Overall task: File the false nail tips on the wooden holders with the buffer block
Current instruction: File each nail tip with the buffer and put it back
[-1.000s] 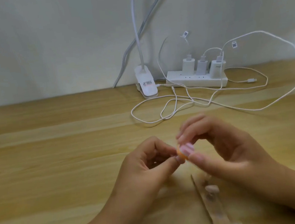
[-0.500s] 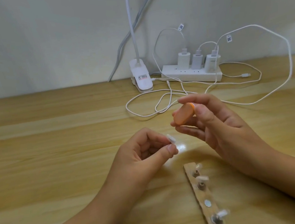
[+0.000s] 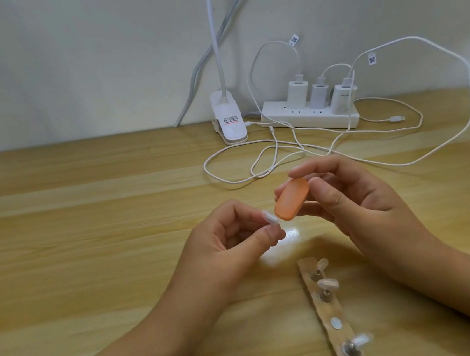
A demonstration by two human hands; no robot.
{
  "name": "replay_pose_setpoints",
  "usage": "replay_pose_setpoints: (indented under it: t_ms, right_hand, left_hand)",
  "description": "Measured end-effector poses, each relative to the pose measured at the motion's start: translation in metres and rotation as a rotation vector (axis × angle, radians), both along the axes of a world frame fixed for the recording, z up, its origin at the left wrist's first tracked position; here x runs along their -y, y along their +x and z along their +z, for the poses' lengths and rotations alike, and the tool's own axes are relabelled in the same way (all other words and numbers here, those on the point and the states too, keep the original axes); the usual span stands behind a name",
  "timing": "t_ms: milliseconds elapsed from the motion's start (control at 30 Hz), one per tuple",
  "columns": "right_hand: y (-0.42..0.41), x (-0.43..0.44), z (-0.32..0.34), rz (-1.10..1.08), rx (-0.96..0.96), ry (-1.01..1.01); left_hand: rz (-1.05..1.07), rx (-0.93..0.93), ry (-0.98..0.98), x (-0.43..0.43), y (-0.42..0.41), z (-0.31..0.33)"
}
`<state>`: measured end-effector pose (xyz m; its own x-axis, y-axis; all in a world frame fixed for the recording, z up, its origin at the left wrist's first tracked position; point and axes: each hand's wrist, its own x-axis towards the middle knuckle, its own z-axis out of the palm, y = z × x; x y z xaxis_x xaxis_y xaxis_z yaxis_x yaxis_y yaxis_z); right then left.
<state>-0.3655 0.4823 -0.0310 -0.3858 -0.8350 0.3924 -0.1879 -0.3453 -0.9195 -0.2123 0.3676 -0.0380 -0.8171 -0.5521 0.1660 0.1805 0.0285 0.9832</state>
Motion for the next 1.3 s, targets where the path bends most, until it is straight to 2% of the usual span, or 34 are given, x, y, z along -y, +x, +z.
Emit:
replay_pose_setpoints:
  t_ms: [467, 700, 800, 900, 1000, 1133, 1300]
  right_hand:
    - [0.002, -0.003, 0.002, -0.052, -0.076, -0.030]
    - [0.005, -0.004, 0.000, -0.024, -0.093, 0.017]
    - [0.000, -0.004, -0.002, -0.030, -0.170, 0.091]
    - [-0.011, -0.004, 0.000, -0.096, -0.399, 0.170]
    - [-0.021, -0.004, 0.005, -0.022, -0.568, 0.264]
    - [-0.025, -0.005, 0.007, 0.213, -0.584, 0.467]
    - [-0.030, -0.001, 0.006, 0.256, -0.506, 0.518]
  left_hand:
    - [0.003, 0.006, 0.024, -0.001, 0.001, 0.002]
    - [0.019, 0.000, 0.034, -0.001, 0.002, 0.003]
    - [0.042, -0.008, 0.032, 0.001, 0.002, 0.001]
    - [0.088, -0.059, 0.106, 0.004, 0.001, -0.002]
    - [0.101, -0.090, 0.149, 0.007, 0.001, -0.004]
    - [0.098, -0.102, 0.158, 0.008, 0.000, -0.005]
    - [0.093, -0.097, 0.168, 0.007, 0.000, -0.004]
